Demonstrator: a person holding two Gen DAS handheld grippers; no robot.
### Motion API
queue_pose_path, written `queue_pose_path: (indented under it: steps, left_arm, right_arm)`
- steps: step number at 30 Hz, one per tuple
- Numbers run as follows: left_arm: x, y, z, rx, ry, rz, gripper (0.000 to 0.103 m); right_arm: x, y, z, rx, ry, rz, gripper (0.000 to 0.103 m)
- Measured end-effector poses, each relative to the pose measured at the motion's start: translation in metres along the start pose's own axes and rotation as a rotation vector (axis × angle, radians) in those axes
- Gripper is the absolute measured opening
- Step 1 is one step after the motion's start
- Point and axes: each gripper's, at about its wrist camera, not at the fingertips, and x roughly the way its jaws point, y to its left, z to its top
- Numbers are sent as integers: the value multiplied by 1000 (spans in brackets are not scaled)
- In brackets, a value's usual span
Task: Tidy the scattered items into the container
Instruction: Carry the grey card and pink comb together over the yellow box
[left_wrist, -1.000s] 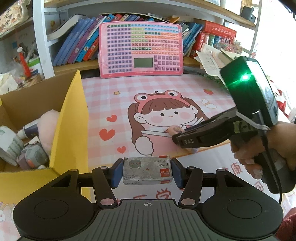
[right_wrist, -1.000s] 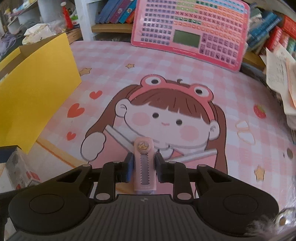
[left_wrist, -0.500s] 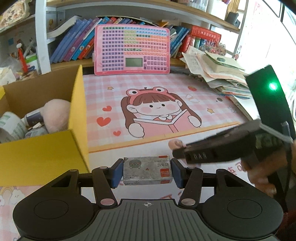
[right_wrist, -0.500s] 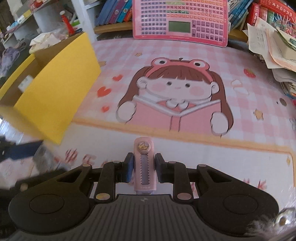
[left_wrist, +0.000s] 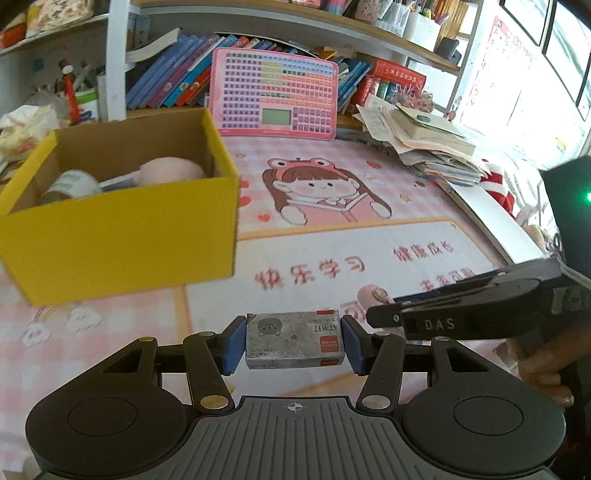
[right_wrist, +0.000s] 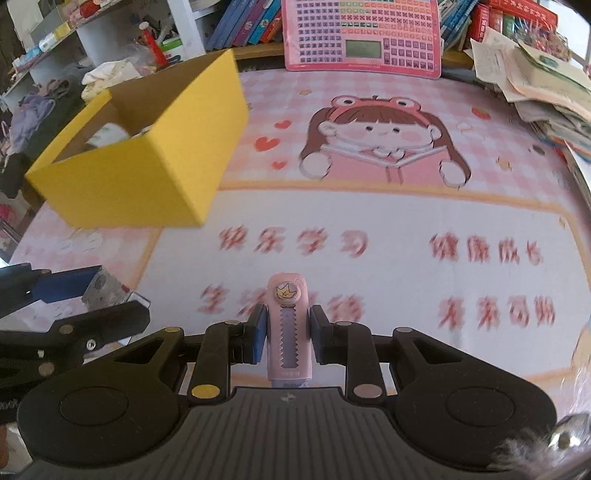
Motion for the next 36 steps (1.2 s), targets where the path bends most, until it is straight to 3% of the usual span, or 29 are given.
queue_pose_path:
  steps: [13,23,36]
  left_arm:
    - [-69,43,-37,-50,-71,32,53]
    - [-90,82,-51,-157,-95,78,53]
    - [-110,117,-49,-215,-160,119,53]
  right_arm:
    - [-31,81,-45,-57,-19,59,23]
    - [-30,125,-48,-171,-18,85,23]
    - [-20,166,-30,-300,-22,121,23]
